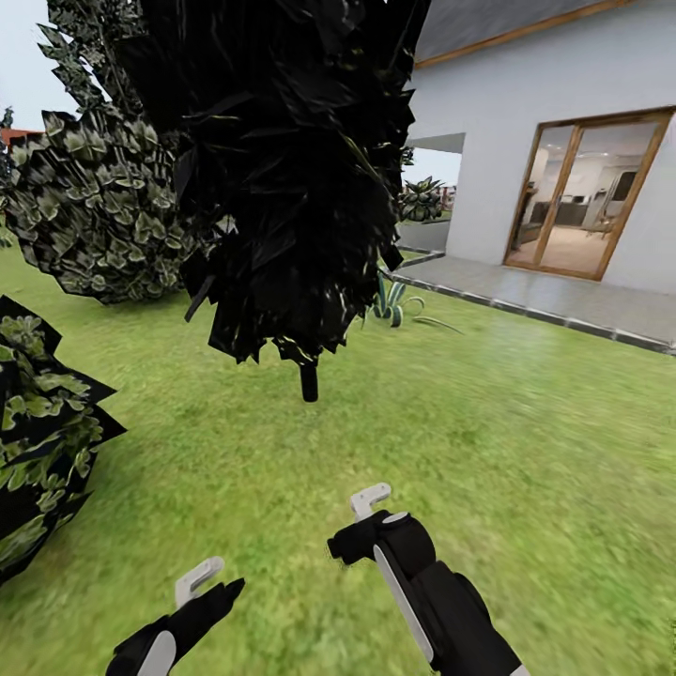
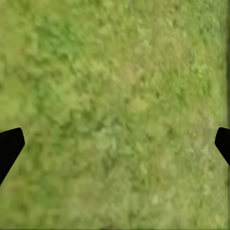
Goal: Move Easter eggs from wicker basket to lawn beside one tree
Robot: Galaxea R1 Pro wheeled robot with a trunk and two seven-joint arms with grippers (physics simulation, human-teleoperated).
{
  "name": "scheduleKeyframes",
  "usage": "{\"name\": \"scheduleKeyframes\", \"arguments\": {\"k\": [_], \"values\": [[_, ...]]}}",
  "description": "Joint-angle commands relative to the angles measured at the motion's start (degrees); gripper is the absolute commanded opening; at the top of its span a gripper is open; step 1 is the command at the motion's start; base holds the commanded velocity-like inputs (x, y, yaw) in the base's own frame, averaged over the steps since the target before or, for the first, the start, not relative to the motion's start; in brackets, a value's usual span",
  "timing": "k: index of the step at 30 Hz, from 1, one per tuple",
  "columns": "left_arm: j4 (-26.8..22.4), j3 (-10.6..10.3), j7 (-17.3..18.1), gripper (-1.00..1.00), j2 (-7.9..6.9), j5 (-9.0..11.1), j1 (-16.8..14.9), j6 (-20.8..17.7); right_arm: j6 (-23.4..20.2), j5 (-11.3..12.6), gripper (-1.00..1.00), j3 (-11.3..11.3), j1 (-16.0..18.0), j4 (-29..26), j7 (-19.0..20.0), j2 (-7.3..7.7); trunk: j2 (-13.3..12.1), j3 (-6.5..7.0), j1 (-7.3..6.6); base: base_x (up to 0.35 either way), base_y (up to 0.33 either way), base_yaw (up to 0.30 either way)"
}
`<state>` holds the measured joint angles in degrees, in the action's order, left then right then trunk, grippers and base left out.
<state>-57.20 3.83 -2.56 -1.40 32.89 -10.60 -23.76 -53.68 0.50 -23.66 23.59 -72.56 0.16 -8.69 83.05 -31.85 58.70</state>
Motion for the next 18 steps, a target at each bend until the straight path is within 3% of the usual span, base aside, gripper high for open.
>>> {"name": "scheduleKeyframes", "arguments": {"k": [1,18], "values": [[-0.1,0.0,-0.3,1.00,-0.01,0.6,0.0,-0.3,-0.3,0.0,1.00,0.0,0.1,-0.3,0.0,-0.01,0.0,-0.06,0.03,0.326,0.000,-0.257],[-0.1,0.0,-0.3,1.00,-0.01,0.6,0.0,-0.3,-0.4,0.0,1.00,0.2,0.1,-2.2,0.0,0.00,0.0,-0.06,0.03,0.328,0.000,-0.263]]}}
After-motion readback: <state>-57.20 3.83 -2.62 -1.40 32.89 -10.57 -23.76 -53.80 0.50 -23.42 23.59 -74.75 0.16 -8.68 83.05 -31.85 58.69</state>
